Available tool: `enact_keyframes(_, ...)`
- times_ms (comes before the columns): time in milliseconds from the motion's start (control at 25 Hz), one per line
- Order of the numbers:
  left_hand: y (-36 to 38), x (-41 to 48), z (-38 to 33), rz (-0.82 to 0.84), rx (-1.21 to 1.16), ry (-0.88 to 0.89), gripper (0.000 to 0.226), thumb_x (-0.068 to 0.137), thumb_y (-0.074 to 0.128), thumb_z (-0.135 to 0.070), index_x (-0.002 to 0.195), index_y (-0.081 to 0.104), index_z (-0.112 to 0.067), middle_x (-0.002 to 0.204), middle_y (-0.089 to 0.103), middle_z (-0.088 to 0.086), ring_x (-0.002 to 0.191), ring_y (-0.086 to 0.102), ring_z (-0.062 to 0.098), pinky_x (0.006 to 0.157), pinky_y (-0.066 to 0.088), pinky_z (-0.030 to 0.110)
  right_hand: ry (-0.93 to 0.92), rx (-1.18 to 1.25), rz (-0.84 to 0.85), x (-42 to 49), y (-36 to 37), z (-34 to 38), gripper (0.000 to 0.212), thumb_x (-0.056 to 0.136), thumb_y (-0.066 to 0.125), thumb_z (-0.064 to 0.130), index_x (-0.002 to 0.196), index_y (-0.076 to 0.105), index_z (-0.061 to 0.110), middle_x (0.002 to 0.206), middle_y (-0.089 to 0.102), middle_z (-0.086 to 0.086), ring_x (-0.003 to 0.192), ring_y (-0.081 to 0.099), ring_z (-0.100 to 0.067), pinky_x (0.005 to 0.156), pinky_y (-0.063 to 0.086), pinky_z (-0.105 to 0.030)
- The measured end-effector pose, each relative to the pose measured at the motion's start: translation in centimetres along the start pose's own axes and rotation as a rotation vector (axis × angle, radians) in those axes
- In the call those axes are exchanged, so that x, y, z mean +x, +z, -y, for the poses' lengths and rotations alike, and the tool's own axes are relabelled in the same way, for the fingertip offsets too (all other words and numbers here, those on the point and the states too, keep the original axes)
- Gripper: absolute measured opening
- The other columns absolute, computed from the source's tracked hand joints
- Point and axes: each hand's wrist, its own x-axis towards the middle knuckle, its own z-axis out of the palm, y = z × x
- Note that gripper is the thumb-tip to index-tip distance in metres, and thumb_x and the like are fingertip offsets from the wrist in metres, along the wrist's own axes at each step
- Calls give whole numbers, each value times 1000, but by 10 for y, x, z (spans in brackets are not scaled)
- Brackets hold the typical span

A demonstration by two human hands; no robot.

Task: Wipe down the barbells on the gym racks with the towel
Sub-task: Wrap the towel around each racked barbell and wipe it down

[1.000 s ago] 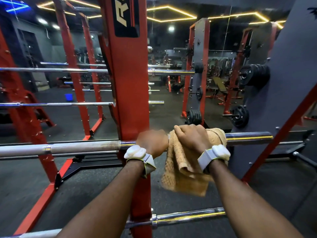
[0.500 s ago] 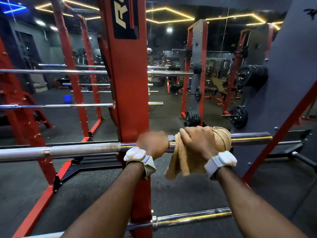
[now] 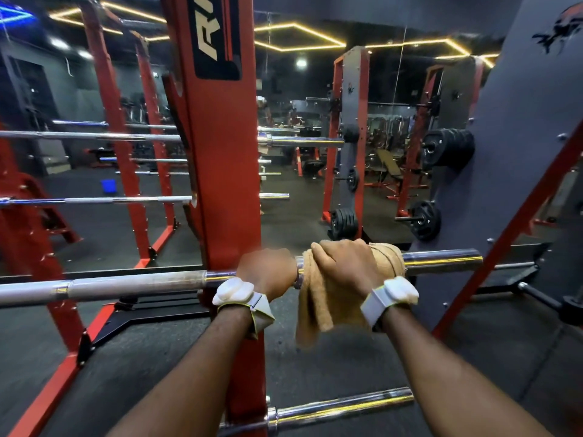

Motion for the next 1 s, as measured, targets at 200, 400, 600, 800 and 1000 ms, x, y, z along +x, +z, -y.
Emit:
enact_keyframes(200, 3, 1, 0, 8, 7, -15, 33, 93, 32, -38, 88, 58, -18, 95, 69, 8, 90, 63, 32, 64, 32, 32, -48, 41, -223, -16, 18, 23, 42, 101, 26, 40, 87, 62, 25, 90, 71, 2, 87, 64, -24, 81, 37, -42)
enact_keyframes(400, 5, 3, 2, 7, 5, -17, 35, 93, 32, -37, 90, 60, -18, 95, 70, 8, 89, 64, 31, 64, 34, 32, -120, 38, -335, -27, 30, 12, 33, 99, 33, 44, 106, 62, 30, 97, 66, 10, 89, 59, -18, 82, 36, -42)
enact_keyframes(600, 2, 2, 0, 6, -8, -12, 33, 94, 32, -37, 86, 58, -17, 94, 69, 8, 89, 63, 31, 64, 33, 32, -47, -39, -83, -1, 9, 8, 56, 99, 20, 53, 90, 66, 22, 94, 72, -3, 91, 65, -31, 74, 34, -39)
enact_keyframes(800, 3, 3, 1, 28, 1, -23, 34, 93, 32, -38, 90, 60, -19, 96, 70, 6, 91, 64, 30, 65, 36, 32, 135, 132, 360, 32, -9, 19, 57, 101, 22, 49, 113, 67, 17, 124, 64, -17, 116, 58, -36, 83, 36, -40)
enact_keyframes(1000, 1, 4, -1, 43, 18, -27, 36, 95, 30, -42, 86, 57, -19, 98, 69, 8, 93, 64, 34, 66, 37, 34, -148, 25, -212, -20, 14, 22, 41, 103, 30, 42, 93, 64, 23, 92, 69, 1, 87, 63, -26, 78, 35, -42)
